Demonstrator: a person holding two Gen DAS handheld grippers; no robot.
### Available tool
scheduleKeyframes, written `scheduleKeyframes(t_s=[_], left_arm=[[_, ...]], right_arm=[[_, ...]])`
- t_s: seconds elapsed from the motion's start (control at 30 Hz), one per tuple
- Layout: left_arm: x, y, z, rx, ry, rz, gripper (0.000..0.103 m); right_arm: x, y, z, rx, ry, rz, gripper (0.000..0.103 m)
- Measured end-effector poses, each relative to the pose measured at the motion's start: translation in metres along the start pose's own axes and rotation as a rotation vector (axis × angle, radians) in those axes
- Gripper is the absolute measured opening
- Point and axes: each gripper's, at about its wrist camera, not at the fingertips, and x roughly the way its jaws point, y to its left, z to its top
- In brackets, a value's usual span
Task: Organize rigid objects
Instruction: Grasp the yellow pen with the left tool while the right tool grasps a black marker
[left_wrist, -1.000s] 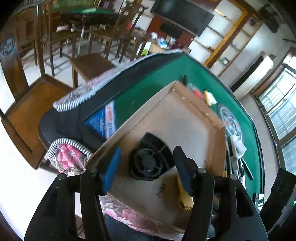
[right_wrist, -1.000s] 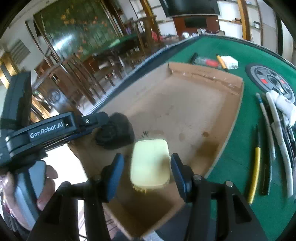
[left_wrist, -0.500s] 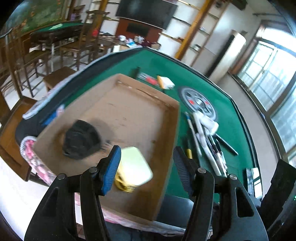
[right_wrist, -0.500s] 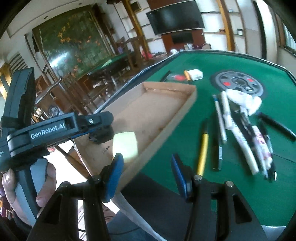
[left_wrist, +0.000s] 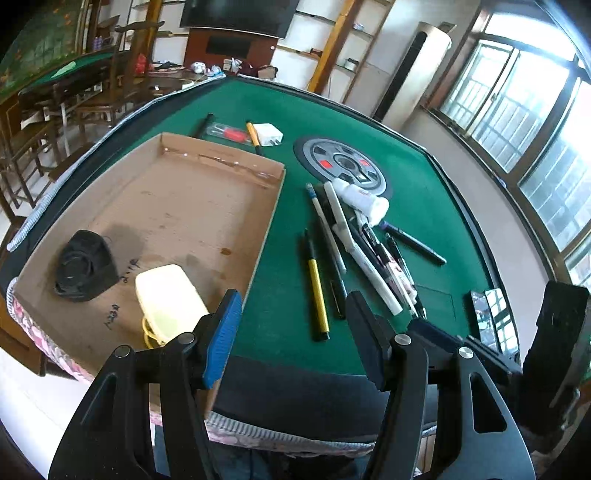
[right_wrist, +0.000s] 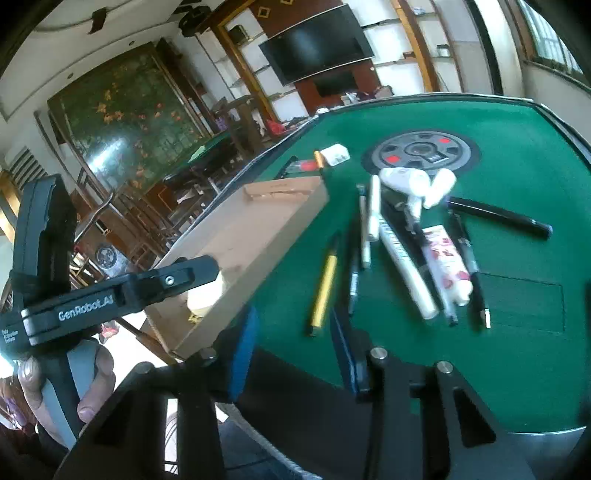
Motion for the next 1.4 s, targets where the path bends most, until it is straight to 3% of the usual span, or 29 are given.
scheduleKeyframes(t_s=[0.17, 0.53, 0.77, 0.83, 0.9, 1.23, 1.4], left_arm=[[0.004, -0.002, 0.001, 0.001, 0.012, -0.002, 0.059], [0.002, 0.007, 0.005, -0.02, 0.004, -0.006, 0.059], [0.002, 0.012, 0.008, -0.039, 0.003, -0.013, 0.059], [0.002, 0.012, 0.008, -0.038, 0.006, -0.015, 0.059], [0.004, 0.011, 0.008, -0.035, 0.014, -0.017, 0.059], [0.033, -0.019, 0.009, 0.044, 0.089, -0.024, 0.059], [0.066, -0.028, 0.013, 0.049, 0.191, -0.009, 0.058]], right_arm=[[0.009, -0.015, 0.005, 0.043, 0.023, -0.023, 0.034], [0.073, -0.028, 0.026, 0.084, 0.171, -0.131, 0.022], [0.096, -0.027, 0.034, 0.03, 0.209, -0.23, 0.021], [0.098, -0.028, 0.03, 0.018, 0.211, -0.251, 0.014], [0.095, -0.027, 0.025, -0.006, 0.224, -0.241, 0.009], [0.051, -0.037, -0.007, 0.027, 0.243, -0.184, 0.009], [0.051, -0.037, -0.007, 0.046, 0.241, -0.168, 0.009]])
